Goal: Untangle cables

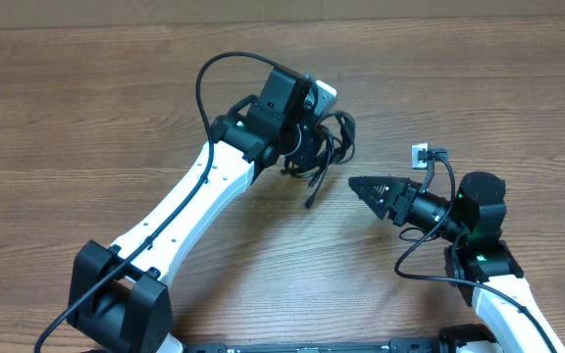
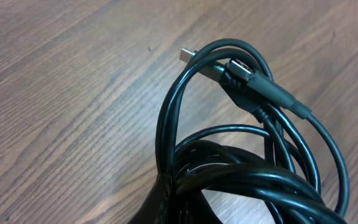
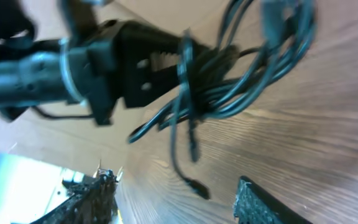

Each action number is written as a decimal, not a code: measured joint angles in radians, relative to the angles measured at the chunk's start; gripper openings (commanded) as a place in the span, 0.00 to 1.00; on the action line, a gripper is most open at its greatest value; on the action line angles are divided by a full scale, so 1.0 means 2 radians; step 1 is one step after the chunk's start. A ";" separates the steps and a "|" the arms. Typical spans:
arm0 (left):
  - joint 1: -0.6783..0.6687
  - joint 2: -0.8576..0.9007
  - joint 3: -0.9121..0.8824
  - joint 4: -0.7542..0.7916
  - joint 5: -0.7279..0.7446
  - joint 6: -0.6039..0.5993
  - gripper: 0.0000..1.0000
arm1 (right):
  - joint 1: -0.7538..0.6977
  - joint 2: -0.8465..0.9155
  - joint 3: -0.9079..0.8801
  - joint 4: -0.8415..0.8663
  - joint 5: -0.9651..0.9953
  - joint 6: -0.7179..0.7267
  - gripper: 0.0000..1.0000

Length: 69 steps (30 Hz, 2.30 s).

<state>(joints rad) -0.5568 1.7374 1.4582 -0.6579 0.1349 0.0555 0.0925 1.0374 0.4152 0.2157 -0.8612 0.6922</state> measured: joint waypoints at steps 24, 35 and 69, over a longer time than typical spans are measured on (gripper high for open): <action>-0.020 0.000 0.000 -0.013 0.103 0.171 0.04 | 0.000 0.000 0.000 -0.027 0.068 0.125 0.58; -0.033 0.000 0.000 -0.013 0.082 0.171 0.04 | 0.000 0.000 0.000 -0.024 0.066 0.137 0.53; -0.032 0.000 0.000 -0.013 0.212 0.227 0.04 | 0.000 0.000 0.000 -0.049 0.113 0.138 0.37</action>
<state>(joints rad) -0.6212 1.7374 1.4582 -0.6846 0.5587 0.5087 0.0921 1.0382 0.4152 0.1181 -0.6361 0.9684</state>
